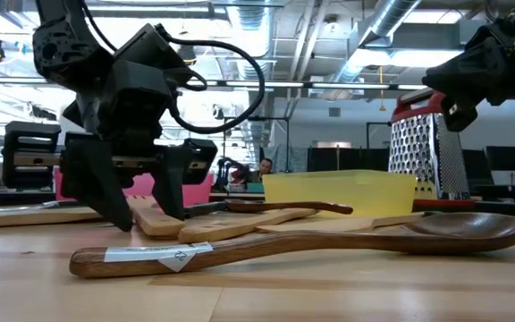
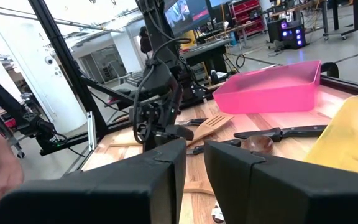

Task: Pick & Place Kitchen Items
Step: Put the wooden slotted spatula into the red bin

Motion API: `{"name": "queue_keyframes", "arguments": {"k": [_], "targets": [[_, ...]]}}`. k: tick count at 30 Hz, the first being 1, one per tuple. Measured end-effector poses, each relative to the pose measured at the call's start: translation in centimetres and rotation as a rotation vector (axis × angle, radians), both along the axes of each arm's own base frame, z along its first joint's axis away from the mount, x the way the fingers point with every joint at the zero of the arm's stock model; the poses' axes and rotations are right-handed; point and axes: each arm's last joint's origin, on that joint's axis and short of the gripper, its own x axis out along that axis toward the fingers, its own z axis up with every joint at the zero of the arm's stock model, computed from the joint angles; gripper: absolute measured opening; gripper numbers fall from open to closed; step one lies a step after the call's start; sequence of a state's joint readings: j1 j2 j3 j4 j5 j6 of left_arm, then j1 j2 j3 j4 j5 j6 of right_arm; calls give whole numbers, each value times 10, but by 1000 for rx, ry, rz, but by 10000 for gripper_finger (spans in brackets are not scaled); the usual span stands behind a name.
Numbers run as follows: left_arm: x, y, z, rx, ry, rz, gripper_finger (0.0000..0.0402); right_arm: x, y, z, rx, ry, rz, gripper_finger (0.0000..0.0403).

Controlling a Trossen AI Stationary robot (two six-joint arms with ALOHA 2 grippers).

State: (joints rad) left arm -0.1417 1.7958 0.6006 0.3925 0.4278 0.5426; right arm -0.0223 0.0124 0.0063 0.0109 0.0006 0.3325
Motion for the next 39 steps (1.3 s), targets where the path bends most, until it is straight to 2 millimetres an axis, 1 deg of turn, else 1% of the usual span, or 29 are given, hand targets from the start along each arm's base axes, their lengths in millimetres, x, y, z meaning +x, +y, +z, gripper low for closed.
{"name": "queue_keyframes", "arguments": {"k": [5,9,12,16,21,27,29,32,35,39], "targets": [[1,-1,-3,8,-7,-24,140,0,0,0,0,0,0,72],[1,-1,-2,16,-13,-22,104,0,0,0,0,1,0,72],[1,0,-2,22,-16,-18,84,0,0,0,0,1,0,72],[1,0,-1,24,-22,-16,71,0,0,0,0,2,0,72],[2,0,5,40,-49,5,72,0,0,0,0,2,0,72],[3,5,40,79,-195,87,68,0,0,0,0,3,0,72],[2,7,56,67,-250,103,68,0,0,0,0,3,0,72],[-3,11,82,40,-341,131,68,0,0,0,0,3,0,72],[-10,19,112,4,-443,183,69,0,0,0,0,3,0,72],[-28,32,155,-116,-576,285,69,0,0,0,0,3,0,72]]}}
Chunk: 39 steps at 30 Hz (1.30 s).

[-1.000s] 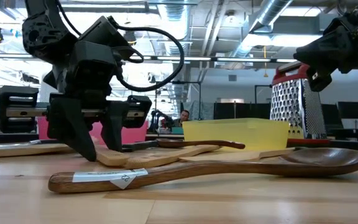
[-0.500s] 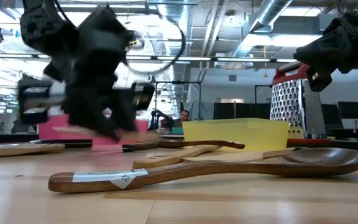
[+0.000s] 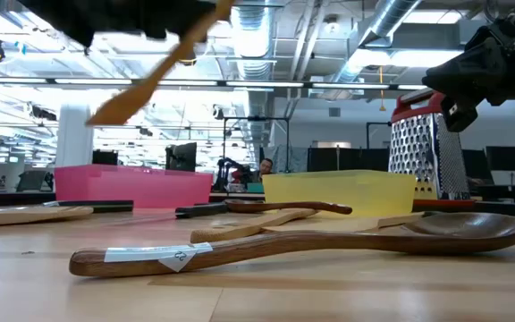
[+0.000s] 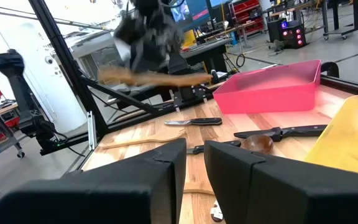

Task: Pick & Place Kitchen Items
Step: Put the wooden slotted spatula into the red bin

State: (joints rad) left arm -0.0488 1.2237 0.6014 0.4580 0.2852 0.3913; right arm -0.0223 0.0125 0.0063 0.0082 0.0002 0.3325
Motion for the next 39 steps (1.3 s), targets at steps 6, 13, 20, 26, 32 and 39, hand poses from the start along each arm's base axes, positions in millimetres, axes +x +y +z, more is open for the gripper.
{"name": "queue_keyframes", "arguments": {"k": [6,13,20,26,32,39], "targets": [[-39,14,56,-209,-207,57,69,0,0,0,0,0,0,72],[-82,16,95,-403,-382,8,69,0,0,0,0,0,0,72],[-107,12,117,-523,-496,-169,70,0,0,0,0,0,0,72],[-117,9,129,-535,-592,-331,71,0,0,0,0,0,0,72],[-126,8,137,-551,-677,-412,72,0,0,0,0,0,0,72],[-129,8,138,-545,-696,-442,73,0,0,0,0,0,0,72]]}}
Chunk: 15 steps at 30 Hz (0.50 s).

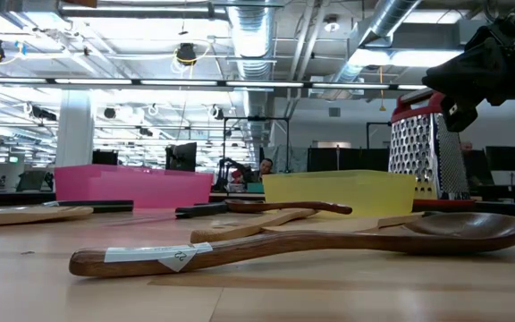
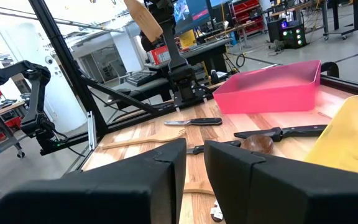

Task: Pick & Place Kitchen Items
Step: Put the wooden slotted spatula into the red bin

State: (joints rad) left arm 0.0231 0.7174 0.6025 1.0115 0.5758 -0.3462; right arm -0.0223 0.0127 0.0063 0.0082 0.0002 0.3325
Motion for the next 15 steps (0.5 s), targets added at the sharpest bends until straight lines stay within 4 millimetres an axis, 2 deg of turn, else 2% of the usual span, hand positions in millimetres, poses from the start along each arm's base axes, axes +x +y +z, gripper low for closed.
{"name": "queue_keyframes", "arguments": {"k": [15], "targets": [[9,0,-4,4,25,8,74,0,0,0,0,0,0,72]]}}
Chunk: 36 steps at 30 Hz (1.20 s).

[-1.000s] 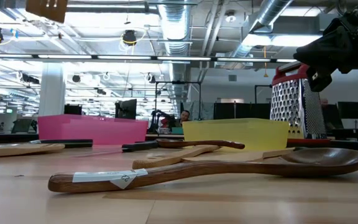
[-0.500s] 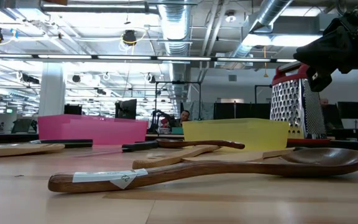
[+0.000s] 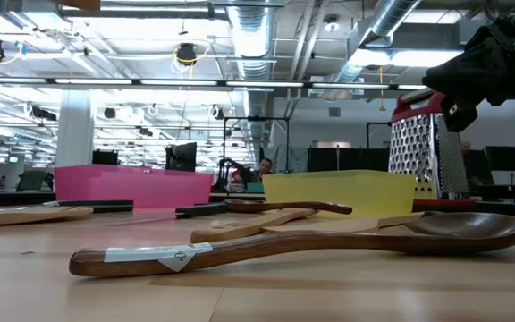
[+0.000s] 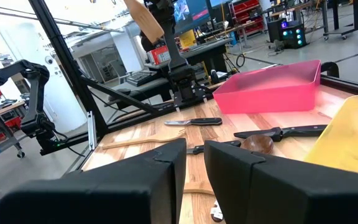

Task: Pick & Place Kitchen Items
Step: Put the wooden slotted spatula into the red bin

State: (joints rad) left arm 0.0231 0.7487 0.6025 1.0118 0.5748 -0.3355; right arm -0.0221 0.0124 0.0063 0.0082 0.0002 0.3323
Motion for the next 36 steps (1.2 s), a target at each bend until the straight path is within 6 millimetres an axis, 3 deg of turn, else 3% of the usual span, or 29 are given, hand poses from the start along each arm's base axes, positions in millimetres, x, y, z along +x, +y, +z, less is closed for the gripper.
{"name": "queue_keyframes", "arguments": {"k": [7,14,24,36], "targets": [[17,3,-8,41,17,86,74,0,0,0,0,0,0,72],[39,25,-18,-14,67,347,74,0,0,0,0,0,0,72],[65,81,-51,-4,298,884,74,0,0,0,0,0,0,72],[85,159,-112,18,594,1260,74,0,0,0,0,0,0,72]]}}
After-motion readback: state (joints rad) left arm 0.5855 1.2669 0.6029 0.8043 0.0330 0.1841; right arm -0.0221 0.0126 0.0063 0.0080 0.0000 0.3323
